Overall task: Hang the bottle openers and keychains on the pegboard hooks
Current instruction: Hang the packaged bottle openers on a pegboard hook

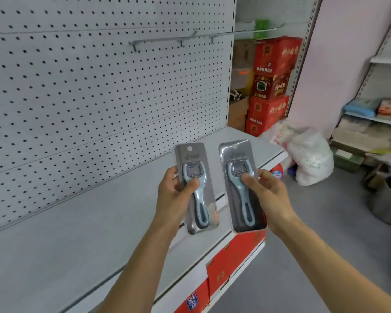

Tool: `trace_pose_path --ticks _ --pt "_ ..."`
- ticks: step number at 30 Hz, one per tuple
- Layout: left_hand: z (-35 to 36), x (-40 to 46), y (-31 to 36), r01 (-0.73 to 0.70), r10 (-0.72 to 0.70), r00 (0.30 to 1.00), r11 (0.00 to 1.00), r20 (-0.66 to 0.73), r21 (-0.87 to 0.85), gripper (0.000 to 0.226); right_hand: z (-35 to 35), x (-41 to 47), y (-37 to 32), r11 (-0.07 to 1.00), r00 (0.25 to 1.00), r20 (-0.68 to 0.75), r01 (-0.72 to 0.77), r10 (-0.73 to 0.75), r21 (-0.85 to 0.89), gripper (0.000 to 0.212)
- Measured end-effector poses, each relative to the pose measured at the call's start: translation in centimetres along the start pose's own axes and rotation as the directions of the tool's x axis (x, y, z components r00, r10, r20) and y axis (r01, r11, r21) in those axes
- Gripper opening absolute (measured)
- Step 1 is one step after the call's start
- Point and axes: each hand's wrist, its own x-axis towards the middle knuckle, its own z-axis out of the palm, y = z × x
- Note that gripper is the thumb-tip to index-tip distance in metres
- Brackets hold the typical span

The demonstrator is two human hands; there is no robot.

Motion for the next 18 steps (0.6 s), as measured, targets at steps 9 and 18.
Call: trace_pose_path --ticks 9,18 --pt "9.5 10.0 2.4 -0.085 0.086 0.993 0.996 -0.084 0.008 0.041 -5.1 14.1 -4.4 0.997 0.994 0.079 0.067 -0.07 0.038 0.006" --pt "17.3 15.4 4.4 -0.151 0.143 0.96 0.989 -0.242 -0.012 0.043 -9.2 24.9 -7.6 0.987 0.951 0.267 0.137 -0.156 0.085 0.016"
